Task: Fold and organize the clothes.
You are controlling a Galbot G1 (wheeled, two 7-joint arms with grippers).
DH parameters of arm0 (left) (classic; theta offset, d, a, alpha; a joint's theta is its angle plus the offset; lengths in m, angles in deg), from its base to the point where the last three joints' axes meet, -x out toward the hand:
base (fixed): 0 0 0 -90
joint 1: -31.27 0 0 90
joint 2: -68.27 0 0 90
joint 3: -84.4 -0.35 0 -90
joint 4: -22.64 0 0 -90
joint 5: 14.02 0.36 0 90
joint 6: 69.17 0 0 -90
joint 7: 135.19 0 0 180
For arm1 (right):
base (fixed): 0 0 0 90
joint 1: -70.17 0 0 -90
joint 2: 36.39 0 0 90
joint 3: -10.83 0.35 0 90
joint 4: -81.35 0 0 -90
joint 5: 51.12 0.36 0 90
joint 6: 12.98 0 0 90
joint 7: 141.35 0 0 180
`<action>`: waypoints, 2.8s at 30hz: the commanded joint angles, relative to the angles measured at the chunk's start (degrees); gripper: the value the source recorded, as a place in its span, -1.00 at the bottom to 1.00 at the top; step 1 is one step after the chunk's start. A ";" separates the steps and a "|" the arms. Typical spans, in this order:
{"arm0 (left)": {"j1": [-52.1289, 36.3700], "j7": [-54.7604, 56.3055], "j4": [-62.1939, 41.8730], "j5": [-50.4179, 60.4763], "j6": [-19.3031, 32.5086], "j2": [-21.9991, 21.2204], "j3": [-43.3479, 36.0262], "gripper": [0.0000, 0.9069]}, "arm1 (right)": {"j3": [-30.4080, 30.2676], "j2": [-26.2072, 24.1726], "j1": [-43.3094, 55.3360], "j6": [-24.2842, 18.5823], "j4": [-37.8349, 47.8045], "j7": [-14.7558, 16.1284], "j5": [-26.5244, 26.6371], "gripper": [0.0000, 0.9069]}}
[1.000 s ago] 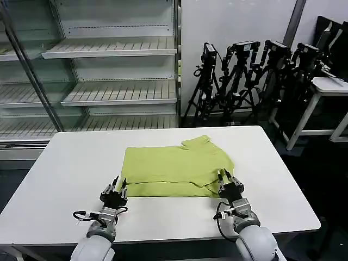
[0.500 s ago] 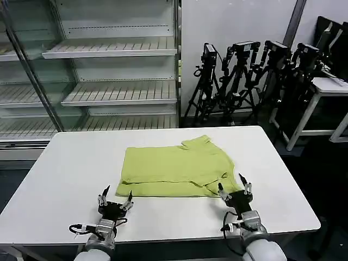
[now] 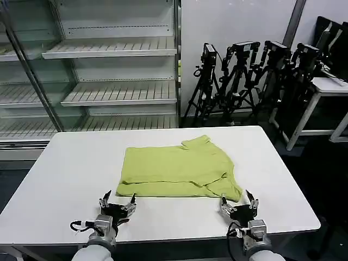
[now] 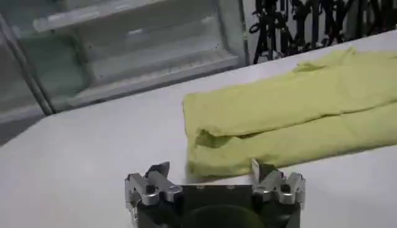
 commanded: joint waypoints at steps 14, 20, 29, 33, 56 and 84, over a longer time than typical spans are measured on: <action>-3.50 -0.80 -1.71 -13.17 -1.46 0.62 0.61 -0.91 | 0.08 0.71 2.35 2.35 2.20 -0.95 8.72 -1.00; -2.52 -1.54 -0.98 -13.11 -1.32 1.03 0.88 -0.91 | 0.27 0.56 2.34 2.07 2.70 -0.81 8.95 -1.00; -1.24 -2.16 -0.13 -13.09 -1.06 1.76 1.44 -0.93 | 0.58 -0.07 1.68 1.52 1.05 -0.68 8.90 -1.00; -1.03 -2.29 0.31 -13.06 -0.91 1.73 1.45 -0.93 | 0.92 -0.31 1.01 1.27 0.42 -0.67 8.81 -1.00; 11.76 -2.19 11.04 -11.24 0.45 -0.44 4.04 -0.93 | 2.52 -0.70 -12.05 -0.21 -10.73 -0.37 4.85 -1.00; 29.79 0.93 29.11 -8.40 -2.33 -1.04 12.74 1.00 | 4.09 -0.48 -22.49 -3.36 -24.17 1.03 -4.70 1.00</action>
